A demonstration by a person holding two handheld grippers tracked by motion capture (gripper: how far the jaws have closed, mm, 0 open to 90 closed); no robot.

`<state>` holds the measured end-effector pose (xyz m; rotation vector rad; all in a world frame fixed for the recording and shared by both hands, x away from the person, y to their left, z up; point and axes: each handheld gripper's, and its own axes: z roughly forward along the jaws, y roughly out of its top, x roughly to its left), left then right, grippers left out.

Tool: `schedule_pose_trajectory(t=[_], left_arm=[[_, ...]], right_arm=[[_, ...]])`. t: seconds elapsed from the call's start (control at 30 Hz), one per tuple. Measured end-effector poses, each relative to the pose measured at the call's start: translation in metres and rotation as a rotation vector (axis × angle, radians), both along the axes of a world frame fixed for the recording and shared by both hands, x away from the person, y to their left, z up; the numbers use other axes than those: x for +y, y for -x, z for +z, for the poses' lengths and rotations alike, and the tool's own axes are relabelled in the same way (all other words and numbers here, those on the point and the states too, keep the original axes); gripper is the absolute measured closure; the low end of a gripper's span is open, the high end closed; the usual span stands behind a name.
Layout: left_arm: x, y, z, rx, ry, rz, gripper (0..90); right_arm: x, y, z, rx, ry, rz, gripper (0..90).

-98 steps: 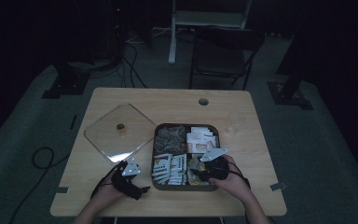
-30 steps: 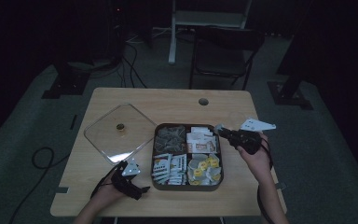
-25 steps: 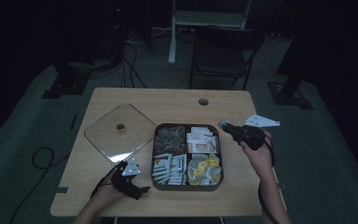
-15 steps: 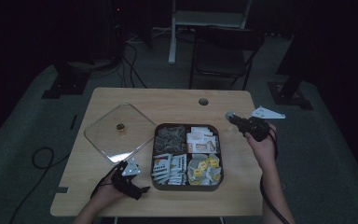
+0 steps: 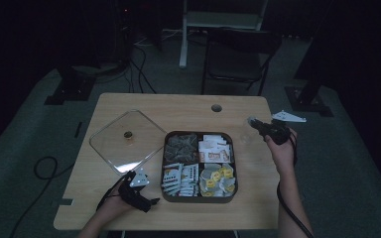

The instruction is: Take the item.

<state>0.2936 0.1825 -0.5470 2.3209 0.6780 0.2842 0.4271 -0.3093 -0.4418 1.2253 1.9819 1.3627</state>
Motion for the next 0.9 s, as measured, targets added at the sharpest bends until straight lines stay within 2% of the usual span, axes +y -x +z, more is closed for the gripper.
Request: schedule_pose_trajectory(t=[0.33,0.53,0.6,0.9], left_arm=[[0.000,0.000,0.000,0.000,0.000,0.000,0.3],[0.000,0.000,0.000,0.000,0.000,0.000,0.3],[0.000,0.000,0.000,0.000,0.000,0.000,0.3],[0.000,0.000,0.000,0.000,0.000,0.000,0.3]], right_arm=[[-0.006,-0.018,-0.023,0.067,-0.005,-0.017,85.3],[-0.008,-0.025,-0.031,0.103,0.000,-0.036,85.2],[-0.009,-0.028,-0.034,0.119,-0.015,-0.041,85.0],[-0.010,-0.030,-0.033,0.108,-0.036,-0.051,71.8]])
